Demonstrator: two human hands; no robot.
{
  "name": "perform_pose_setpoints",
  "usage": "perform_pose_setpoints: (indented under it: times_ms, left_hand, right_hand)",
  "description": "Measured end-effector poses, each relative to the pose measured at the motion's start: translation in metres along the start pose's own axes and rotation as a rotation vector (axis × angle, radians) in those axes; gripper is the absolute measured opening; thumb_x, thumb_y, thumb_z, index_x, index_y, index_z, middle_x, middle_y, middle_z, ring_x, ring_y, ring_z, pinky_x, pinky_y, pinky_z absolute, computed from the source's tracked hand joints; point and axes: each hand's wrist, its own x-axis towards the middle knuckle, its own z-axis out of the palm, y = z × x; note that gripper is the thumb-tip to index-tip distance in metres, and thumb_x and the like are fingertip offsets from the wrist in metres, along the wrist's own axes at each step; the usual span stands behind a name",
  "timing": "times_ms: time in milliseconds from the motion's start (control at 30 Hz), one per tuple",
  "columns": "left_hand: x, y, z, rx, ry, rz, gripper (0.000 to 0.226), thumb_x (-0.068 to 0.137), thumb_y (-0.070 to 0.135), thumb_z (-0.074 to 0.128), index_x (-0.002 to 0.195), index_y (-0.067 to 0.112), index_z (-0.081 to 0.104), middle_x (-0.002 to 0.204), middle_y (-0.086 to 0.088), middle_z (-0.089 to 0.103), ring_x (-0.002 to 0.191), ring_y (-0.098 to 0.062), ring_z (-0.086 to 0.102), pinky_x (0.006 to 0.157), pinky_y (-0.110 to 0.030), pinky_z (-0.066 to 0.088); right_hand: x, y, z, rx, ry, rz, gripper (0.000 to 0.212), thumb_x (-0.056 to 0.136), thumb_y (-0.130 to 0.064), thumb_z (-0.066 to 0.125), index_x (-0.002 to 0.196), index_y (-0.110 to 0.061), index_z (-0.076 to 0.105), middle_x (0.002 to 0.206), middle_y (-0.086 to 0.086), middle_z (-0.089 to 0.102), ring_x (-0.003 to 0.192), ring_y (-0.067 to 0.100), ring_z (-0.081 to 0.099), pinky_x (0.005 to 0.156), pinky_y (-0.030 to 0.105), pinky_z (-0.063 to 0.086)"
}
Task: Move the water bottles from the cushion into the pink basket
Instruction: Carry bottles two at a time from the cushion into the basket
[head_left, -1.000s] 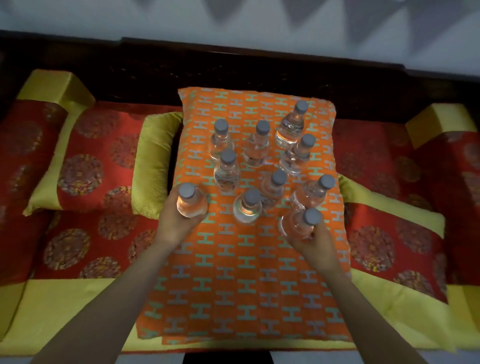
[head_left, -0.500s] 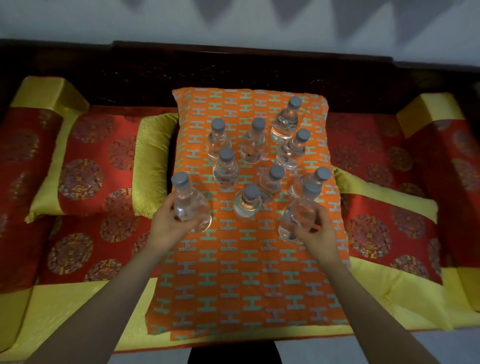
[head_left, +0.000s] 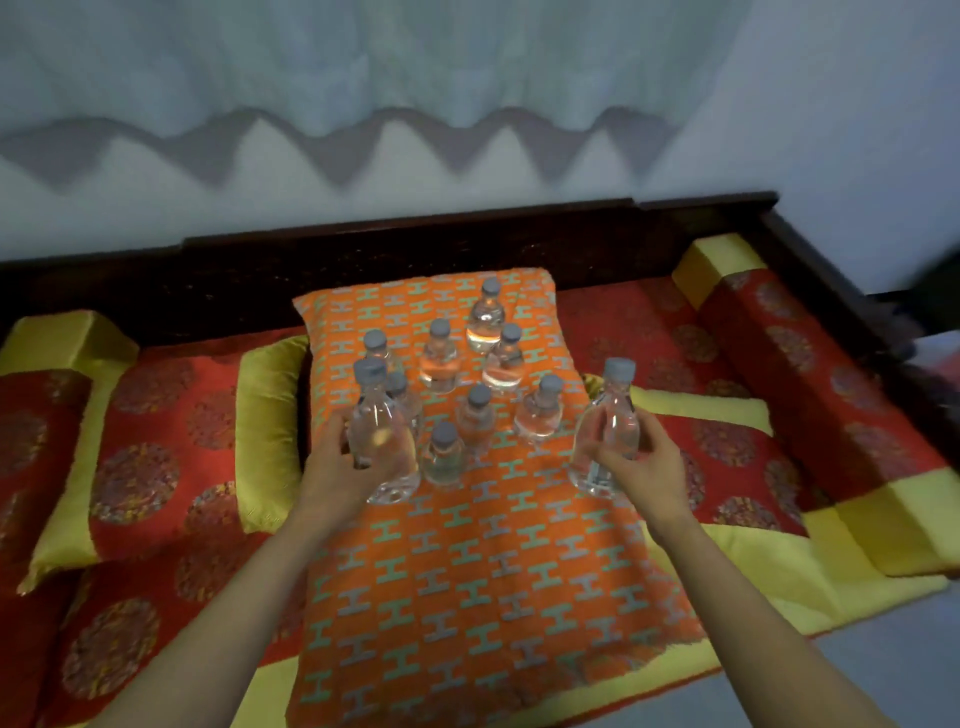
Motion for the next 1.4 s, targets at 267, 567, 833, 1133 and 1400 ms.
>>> perform_pose_setpoints:
  times_ms: [267,567,833,1133,1400]
  left_hand:
    - [0.027,0.081,0.074,-0.065,-0.109,0.231,0.056,0.069,0.012,0.083,0.112,0.012,0.047,0.088,0.003,0.06,0.068,-0.001,0.058,0.059,-0.013,0.046]
    - [-0.01,0.16,0.219,-0.15,-0.376,0.343,0.054,0.069,0.008,0.083,0.111,0.019,0.051,0.093,0.0,0.063,0.073,0.006,0.061,0.062,-0.01,0.048]
    - [-0.069,0.191,0.364,-0.15,-0.479,0.29,0.059,0.065,0.025,0.087,0.11,0.027,0.049,0.1,-0.002,0.067,0.084,-0.011,0.067,0.068,-0.021,0.052]
    - [-0.129,0.234,0.554,-0.123,-0.551,0.18,0.045,0.065,0.033,0.085,0.102,0.031,0.06,0.091,0.009,0.068,0.077,-0.006,0.065,0.055,-0.014,0.046]
    - [-0.13,0.272,0.67,-0.13,-0.632,0.151,0.048,0.056,0.039,0.089,0.098,0.034,0.065,0.093,0.005,0.073,0.083,-0.01,0.069,0.069,-0.028,0.056]
  right_hand:
    - [-0.028,-0.046,-0.119,0.098,0.207,0.044,0.041,0.065,-0.017,0.085,0.098,-0.027,0.063,0.08,-0.014,0.072,0.072,0.003,0.067,0.059,0.019,0.052]
    - [-0.081,-0.036,-0.27,0.144,0.435,0.1,0.042,0.066,-0.012,0.083,0.095,-0.033,0.062,0.09,-0.01,0.068,0.078,0.004,0.066,0.062,0.021,0.051]
    - [-0.115,0.019,-0.412,0.179,0.492,0.148,0.05,0.067,-0.006,0.081,0.111,-0.019,0.062,0.104,0.007,0.067,0.089,0.019,0.065,0.065,0.027,0.05]
    - [-0.115,0.072,-0.584,0.126,0.481,0.18,0.047,0.066,-0.013,0.083,0.098,-0.036,0.057,0.109,0.004,0.063,0.097,0.019,0.061,0.067,0.027,0.051]
    - [-0.079,0.119,-0.677,0.178,0.578,0.235,0.043,0.065,-0.008,0.083,0.093,-0.033,0.062,0.091,0.003,0.066,0.064,-0.001,0.066,0.046,0.011,0.048]
